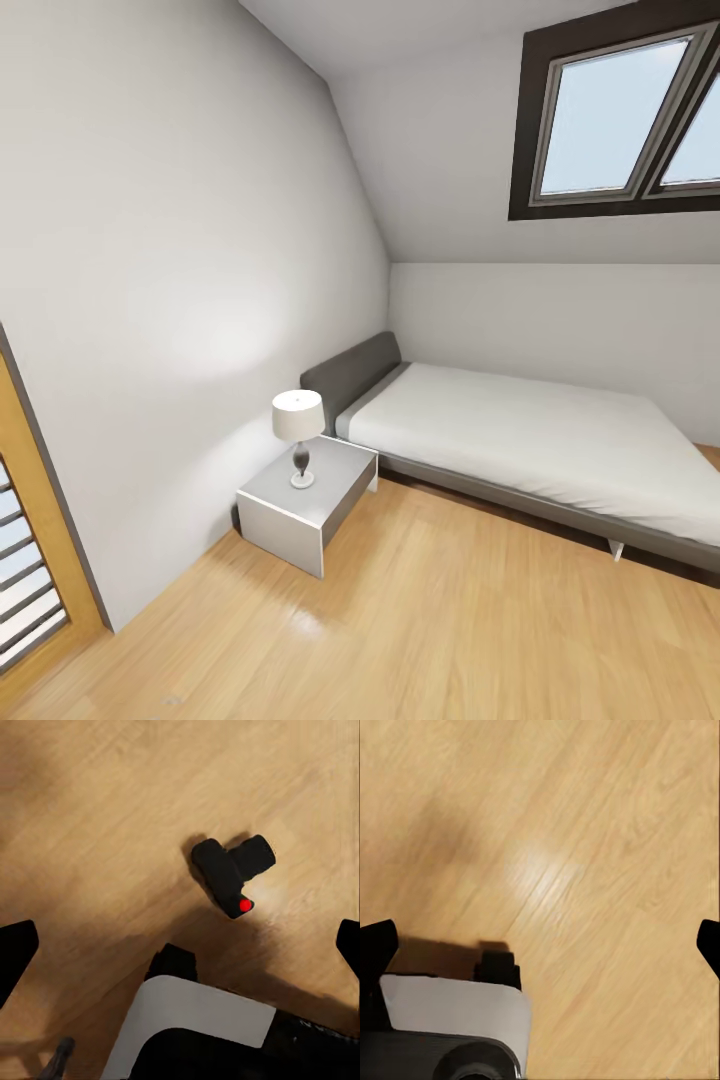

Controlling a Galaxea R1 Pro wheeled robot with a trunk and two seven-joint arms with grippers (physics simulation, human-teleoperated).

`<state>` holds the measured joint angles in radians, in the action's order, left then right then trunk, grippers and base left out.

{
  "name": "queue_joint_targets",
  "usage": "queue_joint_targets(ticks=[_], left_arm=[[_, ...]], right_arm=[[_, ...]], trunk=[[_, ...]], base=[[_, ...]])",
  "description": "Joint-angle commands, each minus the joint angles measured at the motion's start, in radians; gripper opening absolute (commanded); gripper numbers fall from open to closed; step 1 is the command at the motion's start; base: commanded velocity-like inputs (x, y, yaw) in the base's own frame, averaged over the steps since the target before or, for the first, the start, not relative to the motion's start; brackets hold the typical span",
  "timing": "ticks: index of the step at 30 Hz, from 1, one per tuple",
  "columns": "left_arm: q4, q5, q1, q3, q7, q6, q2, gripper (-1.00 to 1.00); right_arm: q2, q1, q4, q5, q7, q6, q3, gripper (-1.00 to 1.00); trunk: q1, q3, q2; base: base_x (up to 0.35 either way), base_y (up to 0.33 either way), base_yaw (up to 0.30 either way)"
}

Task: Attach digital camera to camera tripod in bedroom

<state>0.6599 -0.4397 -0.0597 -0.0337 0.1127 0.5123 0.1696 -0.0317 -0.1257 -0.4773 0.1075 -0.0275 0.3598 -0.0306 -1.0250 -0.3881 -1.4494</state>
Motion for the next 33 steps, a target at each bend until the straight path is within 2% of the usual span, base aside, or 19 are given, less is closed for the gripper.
queue_joint_targets(ticks=[1, 4, 6, 7, 8, 9, 11, 12, 18, 33], left_arm=[[0.011, -0.015, -0.131, 0.0, 0.037, 0.024, 0.0, 1.0], [-0.001, -0.018, -0.205, 0.0, 0.063, 0.038, -0.001, 1.0], [-0.037, -0.018, -0.312, 0.0, 0.08, 0.046, -0.015, 1.0], [-0.048, -0.019, -0.339, 0.0, 0.083, 0.048, -0.023, 1.0], [-0.079, -0.02, -0.41, 0.001, 0.09, 0.05, -0.053, 1.0], [-0.097, -0.02, -0.447, 0.001, 0.093, 0.051, -0.078, 1.0], [-0.109, -0.017, -0.473, 0.002, 0.094, 0.051, -0.101, 1.0], [-0.112, -0.012, -0.49, 0.002, 0.097, 0.05, -0.122, 1.0], [-0.085, -0.002, -0.515, 0.007, 0.103, 0.042, -0.163, 1.0], [-0.048, -0.001, -0.522, 0.012, 0.123, 0.04, -0.174, 1.0]], right_arm=[[-0.001, -0.043, -0.021, 0.017, -0.001, 0.015, -0.005, 1.0], [-0.003, -0.091, -0.03, 0.028, -0.003, 0.02, -0.005, 1.0], [-0.004, -0.172, -0.029, 0.032, -0.005, 0.022, -0.003, 1.0], [-0.003, -0.195, -0.025, 0.031, -0.005, 0.021, -0.001, 1.0], [0.002, -0.268, 0.006, 0.026, -0.006, 0.013, 0.006, 1.0], [0.005, -0.317, 0.042, 0.018, -0.006, -0.002, 0.011, 1.0], [0.01, -0.364, 0.08, 0.007, -0.006, -0.022, 0.014, 1.0], [0.018, -0.406, 0.113, -0.005, -0.007, -0.042, 0.016, 1.0], [0.038, -0.487, 0.159, -0.034, -0.006, -0.068, 0.019, 1.0], [0.044, -0.511, 0.167, -0.045, -0.012, -0.089, 0.023, 1.0]], trunk=[[0.0, -0.001, -0.001], [0.0, -0.001, -0.001], [0.0, -0.001, -0.001], [0.0, -0.001, -0.001], [0.0, -0.001, -0.001], [0.0, -0.001, -0.001], [0.0, -0.001, -0.001], [0.0, -0.001, -0.001], [0.0, -0.001, -0.001], [0.0, -0.001, -0.001]], base=[[0.0, 0.0, 0.0], [0.0, 0.0, 0.0], [0.0, 0.0, 0.0], [0.0, 0.0, 0.0], [0.0, 0.0, 0.0], [0.0, 0.0, 0.0], [0.0, 0.0, 0.0], [0.0, 0.0, 0.0], [0.0, 0.0, 0.0], [0.0, 0.033, 0.0]])
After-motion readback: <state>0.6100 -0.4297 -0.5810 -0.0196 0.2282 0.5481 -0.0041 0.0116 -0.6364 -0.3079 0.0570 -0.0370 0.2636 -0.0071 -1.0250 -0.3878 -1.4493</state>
